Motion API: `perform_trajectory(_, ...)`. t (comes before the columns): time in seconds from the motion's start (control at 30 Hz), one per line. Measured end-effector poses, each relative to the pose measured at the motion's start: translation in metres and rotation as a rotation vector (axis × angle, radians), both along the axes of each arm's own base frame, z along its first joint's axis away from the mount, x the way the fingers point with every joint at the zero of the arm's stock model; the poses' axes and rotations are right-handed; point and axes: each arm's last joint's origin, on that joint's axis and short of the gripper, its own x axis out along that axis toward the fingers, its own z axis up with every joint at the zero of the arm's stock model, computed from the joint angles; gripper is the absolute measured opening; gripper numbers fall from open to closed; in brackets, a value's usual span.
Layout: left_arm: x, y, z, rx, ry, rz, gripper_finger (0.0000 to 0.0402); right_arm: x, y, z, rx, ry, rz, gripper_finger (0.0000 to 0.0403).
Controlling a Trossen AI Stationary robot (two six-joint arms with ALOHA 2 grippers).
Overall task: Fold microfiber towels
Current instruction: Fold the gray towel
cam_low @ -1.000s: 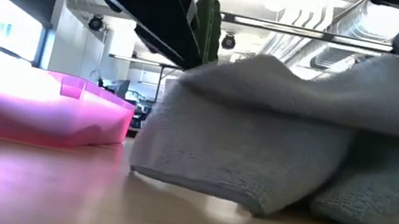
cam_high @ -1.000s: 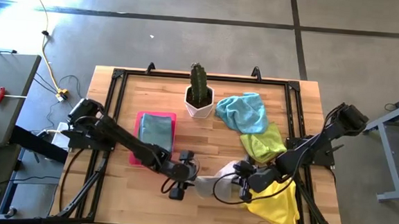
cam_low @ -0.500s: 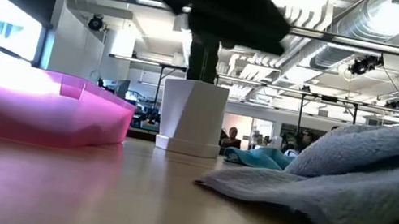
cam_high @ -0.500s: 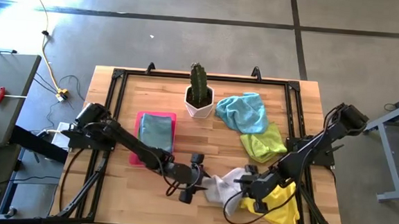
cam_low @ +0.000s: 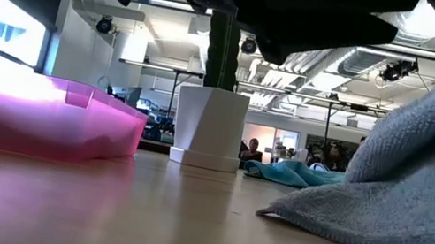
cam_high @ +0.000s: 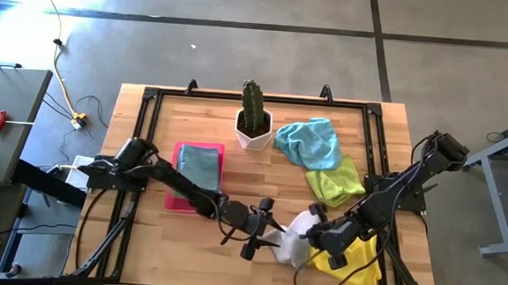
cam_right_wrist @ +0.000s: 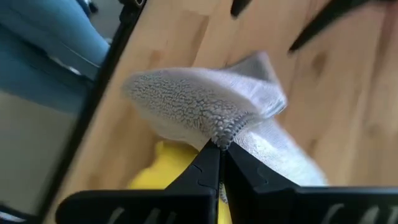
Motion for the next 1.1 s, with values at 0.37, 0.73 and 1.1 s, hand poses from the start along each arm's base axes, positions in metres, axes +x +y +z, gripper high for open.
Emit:
perform_trajectory(0.37, 0.019, 0.022, 0.021, -0.039, -0.091, -0.019, 0.0200, 0.015, 0.001, 0.010, -0.042, -0.188, 0.129, 0.0000)
perform_trajectory(0.73, 0.012, 0.022, -0.001, -0.102, 0.178, -0.257, 0.0200, 0.014, 0.002, 0.009, -0.032, -0.177, 0.129, 0.0000)
perform_trajectory(1.1, 0.014, 0.023, 0.001, -0.033, 0.135, -0.122, 0.0200, 0.011, 0.016, 0.014, 0.235, -0.100, 0.190, 0.0000)
